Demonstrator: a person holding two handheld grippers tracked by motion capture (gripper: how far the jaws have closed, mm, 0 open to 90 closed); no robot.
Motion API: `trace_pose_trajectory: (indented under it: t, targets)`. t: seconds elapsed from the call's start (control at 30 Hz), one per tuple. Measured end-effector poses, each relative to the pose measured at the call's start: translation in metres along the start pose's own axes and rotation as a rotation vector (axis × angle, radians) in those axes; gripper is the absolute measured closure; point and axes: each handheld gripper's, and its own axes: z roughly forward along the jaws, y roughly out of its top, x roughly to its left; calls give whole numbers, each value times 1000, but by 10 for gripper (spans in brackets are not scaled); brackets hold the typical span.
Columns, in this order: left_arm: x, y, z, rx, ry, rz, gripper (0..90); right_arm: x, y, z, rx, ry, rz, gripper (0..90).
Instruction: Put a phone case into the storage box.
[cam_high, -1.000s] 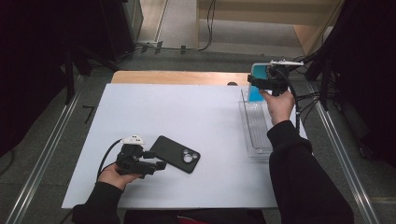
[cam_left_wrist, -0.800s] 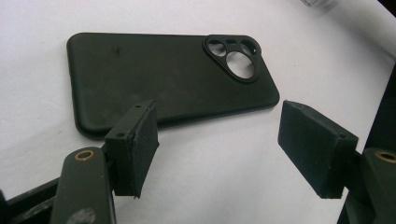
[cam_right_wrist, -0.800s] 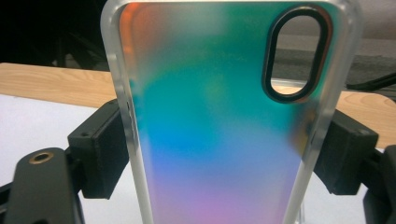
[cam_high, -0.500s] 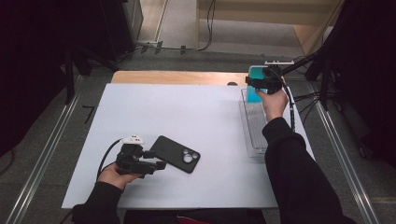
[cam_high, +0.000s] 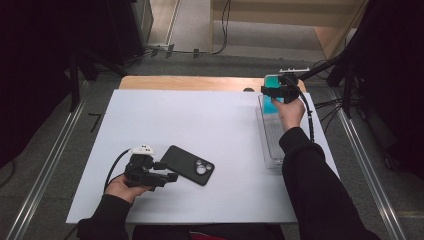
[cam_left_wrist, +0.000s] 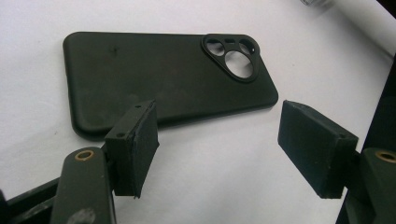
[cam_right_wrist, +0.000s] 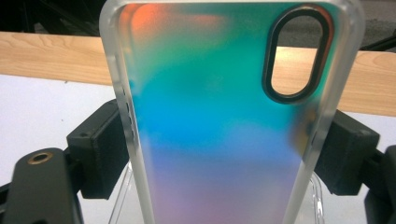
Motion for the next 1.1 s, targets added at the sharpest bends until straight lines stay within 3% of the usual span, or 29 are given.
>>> trace_pose_trajectory:
  t: [0.47, 0.6, 0.7, 0.9, 1.1]
  targets:
    - [0, 0, 1, 1, 1, -1, 287, -1, -4, 10, 10, -32, -10, 138]
    - [0, 0, 1, 4, 2, -3, 287, -4, -4, 10, 10, -28, -4, 64]
    - [0, 0, 1, 1, -1, -1, 287, -7, -4, 9, 16, 1, 14, 7]
    - [1, 1, 0, -9, 8, -5, 287, -5, -3, -1, 22, -1, -1, 7]
    - [1, 2, 0, -8, 5, -3, 287, -1, -5, -20, 30, 34, -22, 7]
